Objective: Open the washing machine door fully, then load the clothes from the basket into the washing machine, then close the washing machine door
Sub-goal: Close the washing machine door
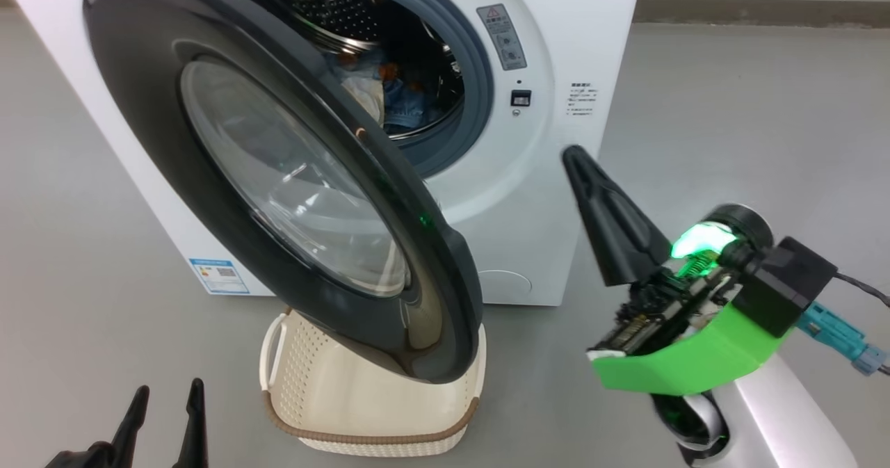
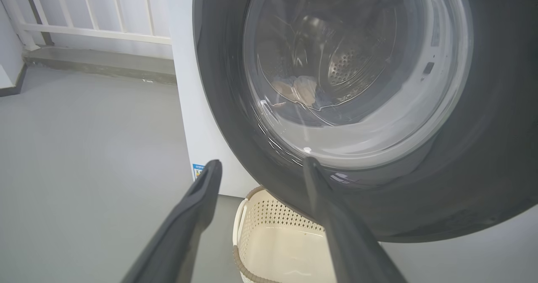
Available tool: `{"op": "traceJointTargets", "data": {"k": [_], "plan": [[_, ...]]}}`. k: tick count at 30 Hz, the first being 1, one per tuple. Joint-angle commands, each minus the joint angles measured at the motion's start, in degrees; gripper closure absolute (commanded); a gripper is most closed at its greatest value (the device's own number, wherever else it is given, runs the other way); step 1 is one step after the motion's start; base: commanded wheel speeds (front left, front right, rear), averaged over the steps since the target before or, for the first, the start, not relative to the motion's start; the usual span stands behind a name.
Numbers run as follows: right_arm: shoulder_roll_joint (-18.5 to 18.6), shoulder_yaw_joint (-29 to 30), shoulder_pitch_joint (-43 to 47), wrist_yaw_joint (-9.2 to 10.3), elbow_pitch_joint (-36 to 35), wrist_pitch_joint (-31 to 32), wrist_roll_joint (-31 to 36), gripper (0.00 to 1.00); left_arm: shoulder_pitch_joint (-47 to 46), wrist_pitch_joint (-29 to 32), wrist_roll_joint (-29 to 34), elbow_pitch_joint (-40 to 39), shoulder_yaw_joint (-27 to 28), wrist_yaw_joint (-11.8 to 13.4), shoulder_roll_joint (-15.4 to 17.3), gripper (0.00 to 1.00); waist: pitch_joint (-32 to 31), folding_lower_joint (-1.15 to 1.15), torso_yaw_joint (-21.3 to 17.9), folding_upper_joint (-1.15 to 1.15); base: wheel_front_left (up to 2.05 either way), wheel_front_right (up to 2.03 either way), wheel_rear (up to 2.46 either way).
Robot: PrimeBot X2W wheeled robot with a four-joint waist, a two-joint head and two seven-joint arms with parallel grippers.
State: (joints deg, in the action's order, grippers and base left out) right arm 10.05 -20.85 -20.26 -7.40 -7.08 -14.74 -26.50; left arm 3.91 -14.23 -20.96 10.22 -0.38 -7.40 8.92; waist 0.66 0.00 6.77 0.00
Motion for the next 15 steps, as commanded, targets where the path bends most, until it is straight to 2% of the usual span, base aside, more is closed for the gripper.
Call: {"op": "traceJointTargets", "data": {"k": [1, 8, 15], "plan": [[-0.7, -1.5, -1.7, -0.09, -1.9, -0.3, -0.3, 1.00, -0.8, -0.8, 0.6, -1.6, 2.0, -0.1, 0.7, 0.00, -0.3, 0.00, 0.6, 0.00, 0.00, 0.00, 0.00], [-0.9, -10.4, -4.1, -0.09, -3.7, -0.3, -1.3, 1.00, -0.5, -0.8, 0.6, -2.3, 1.7, -0.1, 0.5, 0.00, -0.3, 0.00, 1.9, 0.00, 0.00, 0.00, 0.00], [0.1, -18.9, -4.0, -0.09, 1.6, -0.3, -3.8, 1.00, -0.7, -0.8, 0.4, -2.7, 1.5, -0.1, 0.1, 0.00, 0.7, 0.00, 2.8, 0.00, 0.00, 0.00, 0.00]]}}
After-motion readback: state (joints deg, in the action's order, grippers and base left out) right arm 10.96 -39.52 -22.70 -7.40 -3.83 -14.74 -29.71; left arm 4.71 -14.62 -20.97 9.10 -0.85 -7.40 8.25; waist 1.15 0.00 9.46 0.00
